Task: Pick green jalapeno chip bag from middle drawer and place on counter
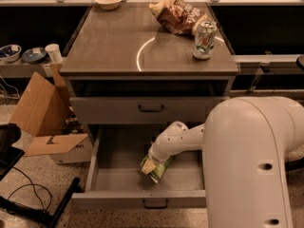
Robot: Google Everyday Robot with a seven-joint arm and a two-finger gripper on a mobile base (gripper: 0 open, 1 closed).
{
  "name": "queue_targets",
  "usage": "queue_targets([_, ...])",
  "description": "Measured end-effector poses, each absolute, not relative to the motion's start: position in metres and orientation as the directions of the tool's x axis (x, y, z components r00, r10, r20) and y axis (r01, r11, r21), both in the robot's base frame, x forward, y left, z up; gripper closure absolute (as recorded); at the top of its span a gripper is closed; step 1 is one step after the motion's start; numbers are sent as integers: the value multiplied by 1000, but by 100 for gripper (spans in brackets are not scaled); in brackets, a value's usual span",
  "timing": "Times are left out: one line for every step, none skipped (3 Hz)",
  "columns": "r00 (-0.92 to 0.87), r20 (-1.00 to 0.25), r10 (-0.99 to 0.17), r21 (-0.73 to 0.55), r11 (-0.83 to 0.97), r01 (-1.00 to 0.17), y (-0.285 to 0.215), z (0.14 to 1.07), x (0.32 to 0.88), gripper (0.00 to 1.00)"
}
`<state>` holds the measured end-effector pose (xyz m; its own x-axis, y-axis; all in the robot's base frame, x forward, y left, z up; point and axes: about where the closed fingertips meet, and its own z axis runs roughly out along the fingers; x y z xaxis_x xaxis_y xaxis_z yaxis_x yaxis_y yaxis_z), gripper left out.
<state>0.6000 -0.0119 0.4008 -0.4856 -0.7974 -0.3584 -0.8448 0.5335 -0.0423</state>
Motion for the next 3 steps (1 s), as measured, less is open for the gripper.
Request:
queue_targets([-486, -358, -797, -42, 533, -845, -12, 401, 600, 49])
queue_targets([-486, -358, -797, -42, 533, -845, -12, 401, 600, 72])
queue_targets([-486, -358, -797, -42, 533, -845, -12, 401, 600, 95])
